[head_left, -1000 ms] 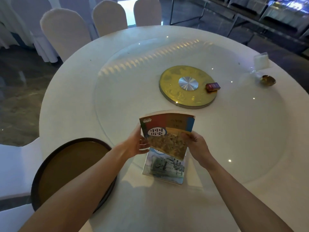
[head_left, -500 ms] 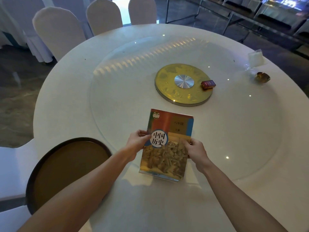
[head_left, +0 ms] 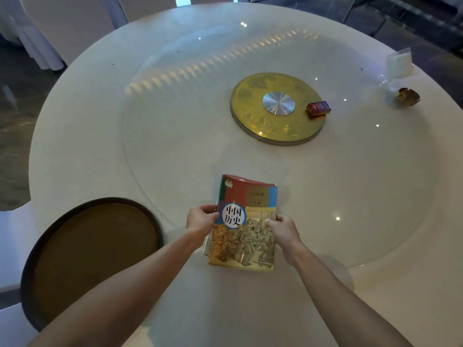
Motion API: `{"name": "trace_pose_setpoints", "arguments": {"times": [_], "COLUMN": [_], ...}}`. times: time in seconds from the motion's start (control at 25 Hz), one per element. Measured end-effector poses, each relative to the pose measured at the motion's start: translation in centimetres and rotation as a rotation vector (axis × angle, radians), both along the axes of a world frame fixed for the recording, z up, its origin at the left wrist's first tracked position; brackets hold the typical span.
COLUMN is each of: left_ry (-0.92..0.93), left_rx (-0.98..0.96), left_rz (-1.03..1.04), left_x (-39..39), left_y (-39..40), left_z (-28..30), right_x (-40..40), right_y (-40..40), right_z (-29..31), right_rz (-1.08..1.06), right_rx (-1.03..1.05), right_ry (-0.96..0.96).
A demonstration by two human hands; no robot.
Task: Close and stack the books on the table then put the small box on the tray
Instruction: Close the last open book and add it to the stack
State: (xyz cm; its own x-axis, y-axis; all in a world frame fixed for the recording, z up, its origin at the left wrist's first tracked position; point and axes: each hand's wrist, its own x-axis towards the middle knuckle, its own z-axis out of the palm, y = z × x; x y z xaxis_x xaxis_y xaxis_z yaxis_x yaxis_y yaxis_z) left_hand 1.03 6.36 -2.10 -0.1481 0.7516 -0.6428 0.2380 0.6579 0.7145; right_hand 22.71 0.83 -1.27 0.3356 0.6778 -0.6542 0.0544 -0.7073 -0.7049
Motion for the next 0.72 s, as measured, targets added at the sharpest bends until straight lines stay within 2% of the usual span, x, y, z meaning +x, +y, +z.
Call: {"name": "trace_pose_setpoints", "arguments": {"times": [0.2, 0.52, 0.72], "left_ry": [0.060, 0.337, 0.314], "left_rx": [0.031, 0.223, 0.153], "left_rz": [-0.042, -0.289, -0.309], "left_x": [0.4, 0.6, 0.0], "left_y": [0.9, 1.3, 1.7], "left_z": [-0.7, -1.1, -1.6], "right_x": [0.4, 0.6, 0.4], "right_y": [0.5, 0.7, 1.0], "right_z": [-1.2, -2.7, -3.1], "right_rz": [0.054, 0.155, 0.138], "right_rx": [-0.016, -0.058, -0.071], "right_ry": [-0.112, -0.224, -0.197]}}
